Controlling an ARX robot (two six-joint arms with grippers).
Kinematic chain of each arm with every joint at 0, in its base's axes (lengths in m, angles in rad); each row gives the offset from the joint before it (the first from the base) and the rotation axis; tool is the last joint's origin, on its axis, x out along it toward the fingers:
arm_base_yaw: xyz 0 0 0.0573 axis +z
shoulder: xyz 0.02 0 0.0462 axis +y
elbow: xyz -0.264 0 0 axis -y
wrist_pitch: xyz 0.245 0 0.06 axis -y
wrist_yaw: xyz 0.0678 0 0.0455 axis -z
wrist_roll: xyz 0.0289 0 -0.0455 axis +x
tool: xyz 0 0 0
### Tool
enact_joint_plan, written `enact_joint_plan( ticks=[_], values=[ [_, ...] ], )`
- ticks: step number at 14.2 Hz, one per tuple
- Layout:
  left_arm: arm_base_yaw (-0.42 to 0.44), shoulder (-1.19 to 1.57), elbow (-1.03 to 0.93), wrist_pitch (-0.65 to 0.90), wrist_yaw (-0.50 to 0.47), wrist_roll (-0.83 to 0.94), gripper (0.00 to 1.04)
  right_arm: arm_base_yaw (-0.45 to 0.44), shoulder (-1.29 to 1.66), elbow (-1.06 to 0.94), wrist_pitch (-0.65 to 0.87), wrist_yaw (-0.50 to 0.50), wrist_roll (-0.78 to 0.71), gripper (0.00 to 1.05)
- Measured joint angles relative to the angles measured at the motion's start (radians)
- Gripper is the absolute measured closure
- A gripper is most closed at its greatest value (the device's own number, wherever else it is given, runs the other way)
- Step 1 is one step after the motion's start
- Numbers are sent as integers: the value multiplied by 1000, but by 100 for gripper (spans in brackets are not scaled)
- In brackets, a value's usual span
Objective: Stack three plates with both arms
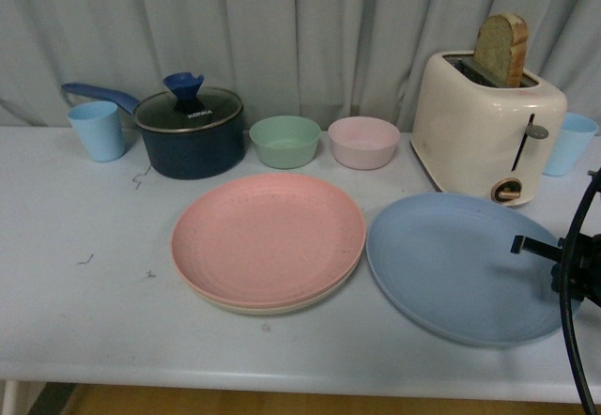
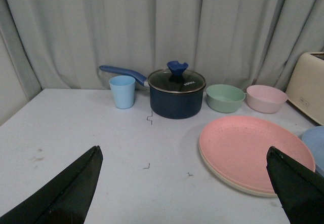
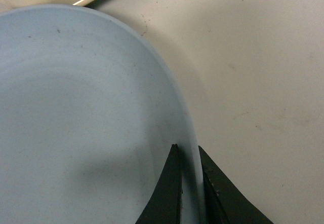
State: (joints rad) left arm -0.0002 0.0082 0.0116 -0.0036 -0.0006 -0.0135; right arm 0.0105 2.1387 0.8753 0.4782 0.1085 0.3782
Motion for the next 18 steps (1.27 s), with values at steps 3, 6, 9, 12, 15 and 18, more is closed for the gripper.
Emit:
enact_joint_plan(
  ticks=[3,6,9,12,15,18],
  values=[
    [0,0,0,0,0,0,7,-64,-95,-130,67,-82,37,101],
    [0,0,0,0,0,0,7,-48,-330,-352,106,-142,53,102],
    [0,0,0,0,0,0,7,113,-447,-304,129,-139,140,102],
    [0,0,0,0,0,0,7,261,-384,-176,14,-53,243,102],
    [0,0,0,0,0,0,7,430,-240,-25,-121,27,316,102],
    [0,0,0,0,0,0,7,486,-140,159,-167,97,349,102]
  ],
)
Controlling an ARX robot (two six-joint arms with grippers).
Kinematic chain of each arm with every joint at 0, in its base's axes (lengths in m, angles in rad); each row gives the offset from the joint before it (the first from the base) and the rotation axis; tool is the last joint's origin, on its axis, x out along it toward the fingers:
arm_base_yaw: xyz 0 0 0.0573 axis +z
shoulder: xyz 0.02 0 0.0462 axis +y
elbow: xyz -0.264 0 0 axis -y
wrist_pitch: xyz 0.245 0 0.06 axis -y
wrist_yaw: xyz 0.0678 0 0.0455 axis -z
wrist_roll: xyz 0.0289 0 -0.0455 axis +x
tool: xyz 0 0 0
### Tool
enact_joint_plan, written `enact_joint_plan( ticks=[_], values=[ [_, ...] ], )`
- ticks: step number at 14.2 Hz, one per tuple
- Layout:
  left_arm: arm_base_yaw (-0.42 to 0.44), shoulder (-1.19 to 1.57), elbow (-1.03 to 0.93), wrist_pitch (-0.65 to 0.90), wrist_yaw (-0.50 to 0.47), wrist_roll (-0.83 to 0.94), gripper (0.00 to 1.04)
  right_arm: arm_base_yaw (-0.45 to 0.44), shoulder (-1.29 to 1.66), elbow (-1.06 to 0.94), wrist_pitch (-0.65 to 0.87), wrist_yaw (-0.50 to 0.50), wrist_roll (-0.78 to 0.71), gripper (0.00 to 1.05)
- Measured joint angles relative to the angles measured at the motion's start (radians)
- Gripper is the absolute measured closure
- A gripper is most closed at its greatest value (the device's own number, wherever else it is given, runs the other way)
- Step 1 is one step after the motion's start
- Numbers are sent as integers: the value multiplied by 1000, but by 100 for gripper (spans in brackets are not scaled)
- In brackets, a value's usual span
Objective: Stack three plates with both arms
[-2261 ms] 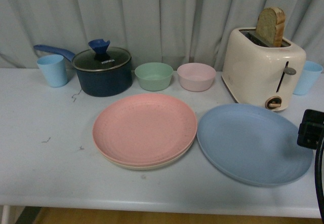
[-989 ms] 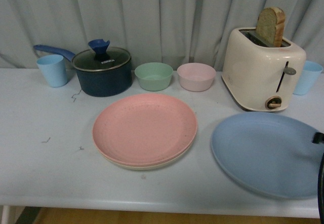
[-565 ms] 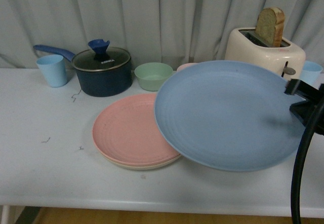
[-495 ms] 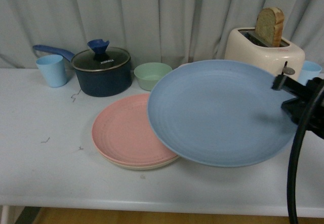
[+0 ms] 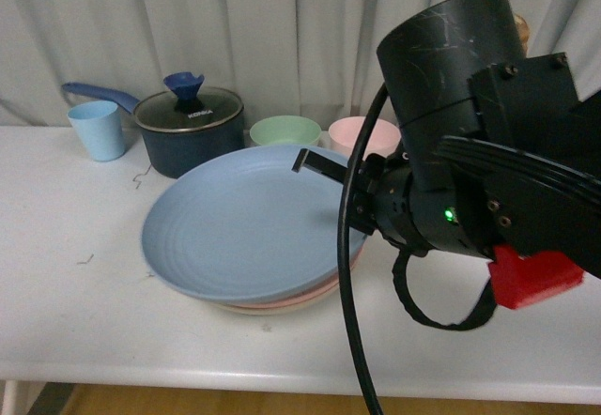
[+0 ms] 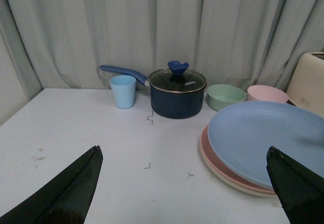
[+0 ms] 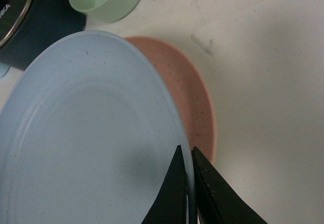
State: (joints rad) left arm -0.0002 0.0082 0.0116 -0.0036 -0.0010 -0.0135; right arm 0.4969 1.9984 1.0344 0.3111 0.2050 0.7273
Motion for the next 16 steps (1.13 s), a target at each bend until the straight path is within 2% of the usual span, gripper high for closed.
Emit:
enact_joint_plan(
  ticks=[4,9,10,13,16],
  values=[
    [0,0,0,0,0,0,7,-7,164,158,-61,48,14,102],
    [0,0,0,0,0,0,7,-25,225,195,-50,33,39,100],
    [0,0,0,0,0,0,7,-34,223,183,-23,33,39,84],
    [0,0,0,0,0,0,7,-60,169,89,23,-12,45,52],
    [0,0,0,0,0,0,7,-79,-7,-59,108,-87,82,15]
  ],
)
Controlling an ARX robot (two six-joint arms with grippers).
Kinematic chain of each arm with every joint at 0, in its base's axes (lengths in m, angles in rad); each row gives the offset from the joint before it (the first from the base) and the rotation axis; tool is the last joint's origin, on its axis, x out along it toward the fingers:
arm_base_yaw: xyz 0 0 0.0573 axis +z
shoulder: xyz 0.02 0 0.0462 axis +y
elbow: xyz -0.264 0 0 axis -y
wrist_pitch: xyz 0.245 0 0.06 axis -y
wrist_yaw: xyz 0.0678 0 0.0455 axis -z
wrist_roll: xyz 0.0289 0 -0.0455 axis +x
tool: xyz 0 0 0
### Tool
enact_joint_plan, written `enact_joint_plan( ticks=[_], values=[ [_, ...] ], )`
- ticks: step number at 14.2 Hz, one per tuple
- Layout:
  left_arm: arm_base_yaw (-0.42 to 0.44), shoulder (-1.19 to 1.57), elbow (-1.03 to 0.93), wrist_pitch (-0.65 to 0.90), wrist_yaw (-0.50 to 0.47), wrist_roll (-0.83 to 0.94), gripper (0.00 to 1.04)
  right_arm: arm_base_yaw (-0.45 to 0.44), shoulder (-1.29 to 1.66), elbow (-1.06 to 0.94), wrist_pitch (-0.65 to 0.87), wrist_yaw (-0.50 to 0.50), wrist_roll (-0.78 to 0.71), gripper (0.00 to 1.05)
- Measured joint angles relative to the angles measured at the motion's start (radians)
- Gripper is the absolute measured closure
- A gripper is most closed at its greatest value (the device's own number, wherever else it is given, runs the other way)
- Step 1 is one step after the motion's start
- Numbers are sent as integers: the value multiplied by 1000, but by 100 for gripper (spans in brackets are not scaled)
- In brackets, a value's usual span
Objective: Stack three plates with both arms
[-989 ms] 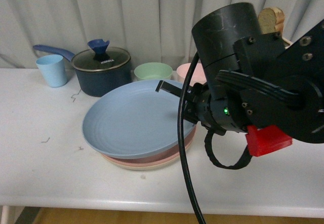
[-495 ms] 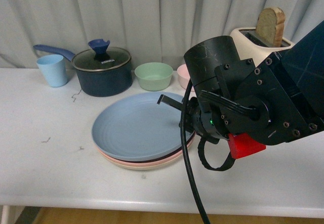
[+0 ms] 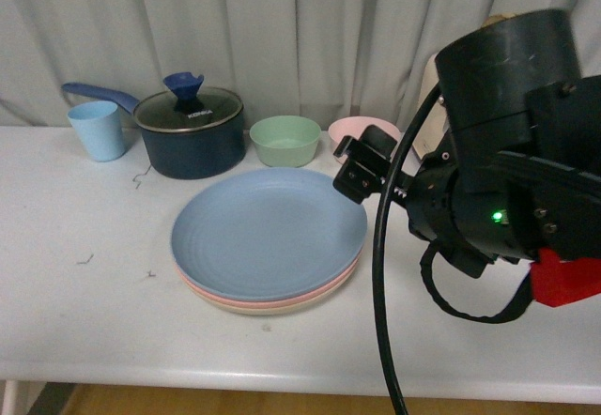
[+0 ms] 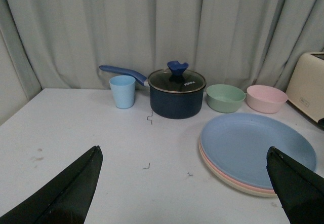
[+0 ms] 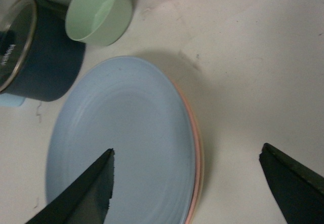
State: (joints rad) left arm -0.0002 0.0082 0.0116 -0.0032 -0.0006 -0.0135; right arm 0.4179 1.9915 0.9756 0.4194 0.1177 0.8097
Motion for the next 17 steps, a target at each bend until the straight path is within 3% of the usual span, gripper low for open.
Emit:
enact_joint_plan(
  ticks=[1,2,3,4,5,7,8,9,10,11,17],
  values=[
    [0,0,0,0,0,0,7,-2,-60,-44,2,-21,19,5],
    [0,0,0,0,0,0,7,-16,-154,-110,-4,-51,34,7],
    [0,0,0,0,0,0,7,-26,-200,-159,81,-35,9,8],
    [0,0,0,0,3,0,7,-50,-233,-276,395,107,-164,21],
    [0,0,0,0,-1,0,7,-106,-293,-409,573,134,-343,32],
    [1,0,0,0,-1,0,7,-324,-484,-631,755,-1,-659,57],
    [1,0,0,0,1,0,7,-407,-558,-691,746,-73,-717,68],
    [1,0,0,0,0,0,7,-431,-623,-757,711,-96,-761,83],
    [1,0,0,0,0,0,7,-416,-688,-805,678,-116,-784,97],
    [1,0,0,0,0,0,7,-418,-749,-827,657,-121,-795,103],
    [1,0,0,0,0,0,7,-418,-1080,-930,436,-118,-803,103]
  ],
)
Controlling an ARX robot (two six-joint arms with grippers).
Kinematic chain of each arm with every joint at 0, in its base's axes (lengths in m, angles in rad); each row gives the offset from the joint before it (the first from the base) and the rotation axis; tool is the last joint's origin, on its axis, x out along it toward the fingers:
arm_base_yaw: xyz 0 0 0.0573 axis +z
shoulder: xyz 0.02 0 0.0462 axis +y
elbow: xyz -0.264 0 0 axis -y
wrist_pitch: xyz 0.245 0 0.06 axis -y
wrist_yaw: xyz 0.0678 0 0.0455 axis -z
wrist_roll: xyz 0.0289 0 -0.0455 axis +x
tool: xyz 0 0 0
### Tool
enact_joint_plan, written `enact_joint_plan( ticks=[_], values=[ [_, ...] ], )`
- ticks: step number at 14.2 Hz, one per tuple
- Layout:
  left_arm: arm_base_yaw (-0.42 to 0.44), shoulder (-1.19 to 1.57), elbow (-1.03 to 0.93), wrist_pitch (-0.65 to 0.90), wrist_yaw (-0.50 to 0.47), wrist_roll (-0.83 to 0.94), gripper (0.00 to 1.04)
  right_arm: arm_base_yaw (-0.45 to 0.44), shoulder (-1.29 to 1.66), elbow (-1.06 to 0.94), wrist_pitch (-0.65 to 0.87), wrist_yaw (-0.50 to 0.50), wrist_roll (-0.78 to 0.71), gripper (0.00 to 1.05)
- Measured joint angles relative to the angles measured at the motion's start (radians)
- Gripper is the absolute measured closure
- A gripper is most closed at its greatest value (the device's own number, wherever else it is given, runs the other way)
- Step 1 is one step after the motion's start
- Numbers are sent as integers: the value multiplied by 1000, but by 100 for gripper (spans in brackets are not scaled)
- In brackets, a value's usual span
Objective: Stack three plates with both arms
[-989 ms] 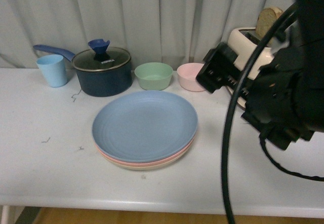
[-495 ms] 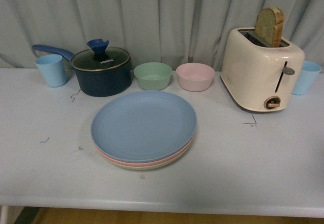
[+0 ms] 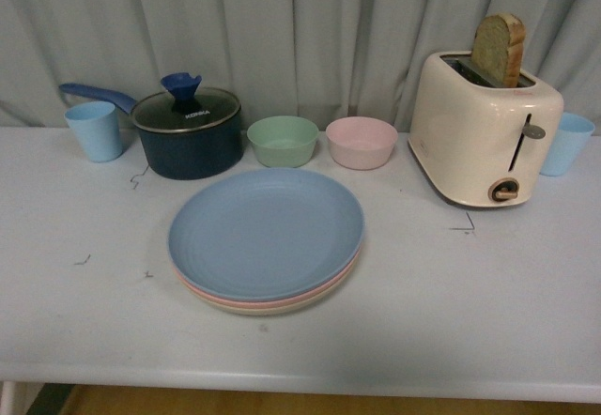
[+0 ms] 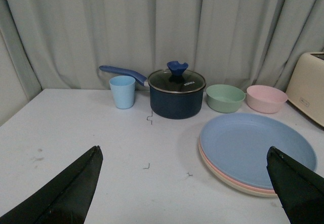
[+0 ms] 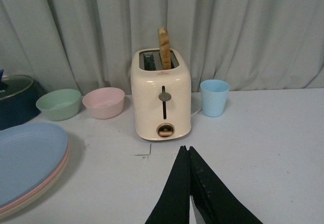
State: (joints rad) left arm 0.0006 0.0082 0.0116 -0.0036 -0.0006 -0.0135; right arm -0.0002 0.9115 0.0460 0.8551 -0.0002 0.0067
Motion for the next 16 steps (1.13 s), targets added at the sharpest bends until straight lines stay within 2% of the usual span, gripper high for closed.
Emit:
enact_joint_plan(
  ticks=[2,10,12,13,16],
  values=[
    [0,0,0,0,0,0,7,0,-110,-21,-92,0,0,103],
    [0,0,0,0,0,0,7,0,-248,-34,-212,0,0,103],
    [0,0,0,0,0,0,7,0,-525,-34,-469,0,0,103],
    [0,0,0,0,0,0,7,0,-586,-34,-529,0,0,103],
    [0,0,0,0,0,0,7,0,-629,-34,-571,0,0,103]
  ],
)
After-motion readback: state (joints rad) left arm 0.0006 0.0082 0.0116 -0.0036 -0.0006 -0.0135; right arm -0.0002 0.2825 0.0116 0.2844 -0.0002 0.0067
